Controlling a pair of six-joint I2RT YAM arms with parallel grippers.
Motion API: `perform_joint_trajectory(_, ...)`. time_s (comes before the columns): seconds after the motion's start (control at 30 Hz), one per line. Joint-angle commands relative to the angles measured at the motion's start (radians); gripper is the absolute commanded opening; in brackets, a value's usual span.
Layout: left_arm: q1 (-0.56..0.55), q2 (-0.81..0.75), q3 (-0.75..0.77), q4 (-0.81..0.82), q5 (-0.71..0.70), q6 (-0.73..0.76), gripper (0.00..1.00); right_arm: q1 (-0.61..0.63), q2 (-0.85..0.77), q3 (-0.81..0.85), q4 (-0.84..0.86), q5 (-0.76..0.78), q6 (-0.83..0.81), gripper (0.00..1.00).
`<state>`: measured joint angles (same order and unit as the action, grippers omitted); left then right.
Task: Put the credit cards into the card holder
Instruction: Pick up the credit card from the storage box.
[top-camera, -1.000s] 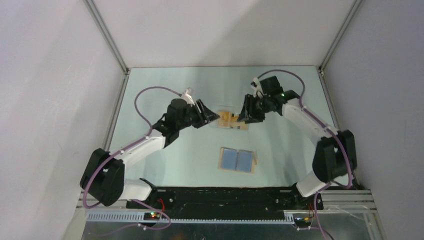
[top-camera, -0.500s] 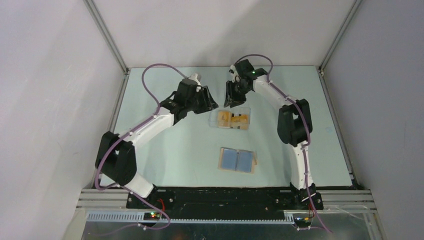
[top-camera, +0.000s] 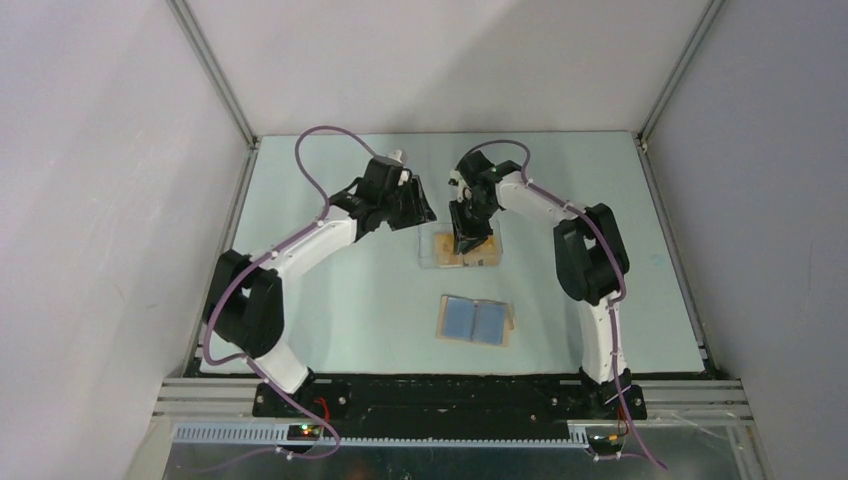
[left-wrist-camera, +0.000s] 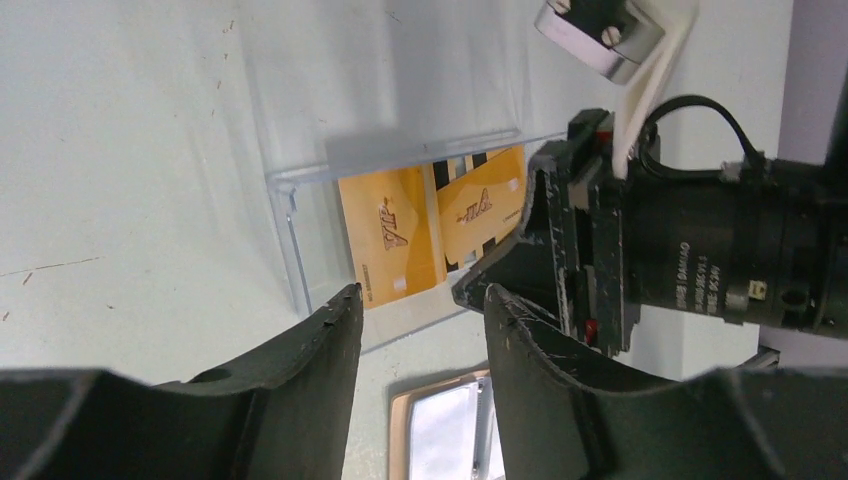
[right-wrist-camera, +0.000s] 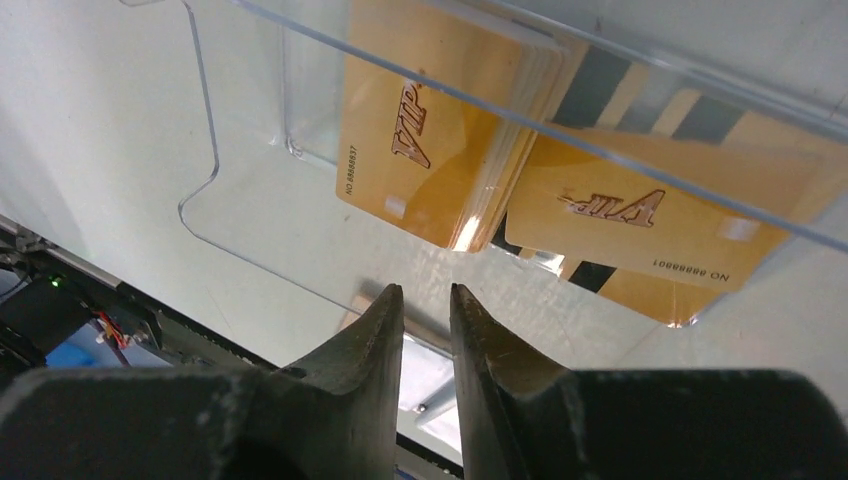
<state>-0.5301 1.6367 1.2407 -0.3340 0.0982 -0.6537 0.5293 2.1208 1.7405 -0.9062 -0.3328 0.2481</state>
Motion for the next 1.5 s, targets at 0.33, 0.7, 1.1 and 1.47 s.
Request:
perform_joint_trajectory(0.33,-0.101,0.059,0.087,-0.063,-0.06,-0.039,0.56,0.011,-0.218,-0.095,0.054,-0.023,0.027,0.32)
perform_joint_trajectory(0.7,-0.177,0.2,0.173,-0.195,-0.274,-0.182,0.61,-0.177,-0.404,-0.248,0.096,-0.021,0.044,0.44)
perform_joint_trajectory(1.1,-0.179,0.39,0.335,-0.305,-0.271,-0.13,0.65,-0.273,-0.315,-0.311,0.147,-0.03,0.019,0.53)
perform_joint_trajectory(1.47,-0.178,0.458,0.375,-0.333,-0.255,-0.117,0.66,-0.272,-0.262,-0.308,0.163,-0.051,0.017,0.53)
